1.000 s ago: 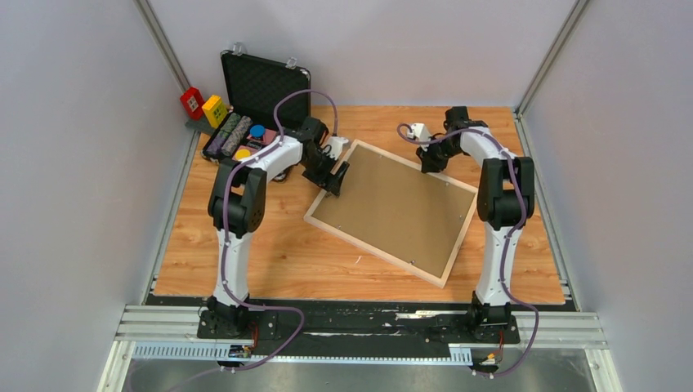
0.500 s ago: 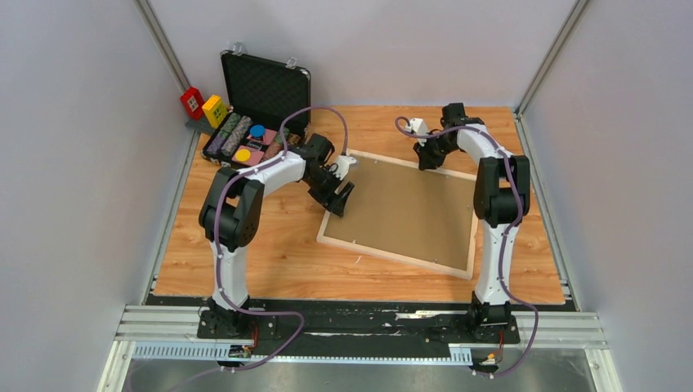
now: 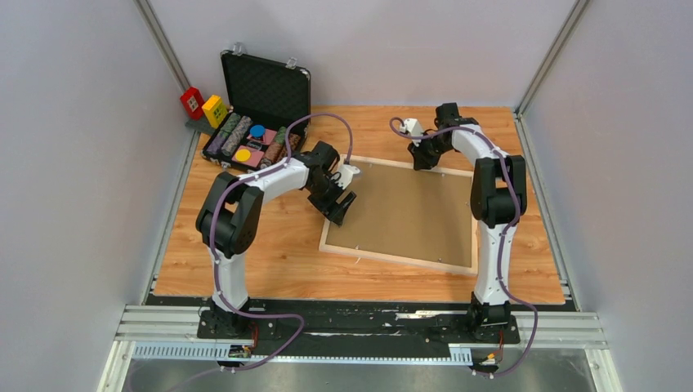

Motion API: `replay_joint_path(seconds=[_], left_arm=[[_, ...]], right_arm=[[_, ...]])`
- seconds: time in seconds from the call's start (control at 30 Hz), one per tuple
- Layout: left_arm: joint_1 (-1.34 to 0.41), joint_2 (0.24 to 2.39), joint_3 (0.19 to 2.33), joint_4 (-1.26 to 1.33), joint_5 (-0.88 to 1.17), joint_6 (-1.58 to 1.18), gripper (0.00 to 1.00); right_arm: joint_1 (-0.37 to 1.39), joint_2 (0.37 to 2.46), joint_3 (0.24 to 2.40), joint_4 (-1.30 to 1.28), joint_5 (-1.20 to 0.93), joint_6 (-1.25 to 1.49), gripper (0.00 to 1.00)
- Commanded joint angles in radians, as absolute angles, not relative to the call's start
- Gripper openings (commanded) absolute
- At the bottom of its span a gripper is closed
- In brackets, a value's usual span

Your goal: Put the photo into the frame

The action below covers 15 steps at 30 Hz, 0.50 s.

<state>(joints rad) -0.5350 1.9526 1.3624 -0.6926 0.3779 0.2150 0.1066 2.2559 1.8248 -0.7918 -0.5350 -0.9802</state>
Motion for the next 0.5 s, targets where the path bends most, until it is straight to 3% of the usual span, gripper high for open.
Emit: replay_joint_path(seconds=[0.0, 0.47], left_arm=[[-0.543, 1.935, 1.389, -0.677, 0.301, 0.203, 0.84], [-0.542, 1.962, 1.401, -0.640, 0.246, 0.222, 0.76]], right_arm=[[0.139, 2.243, 1.830, -0.744, -0.578, -0.889, 0.20], [0.139, 2.208, 1.757, -0.702, -0.548, -0.805, 0.35]])
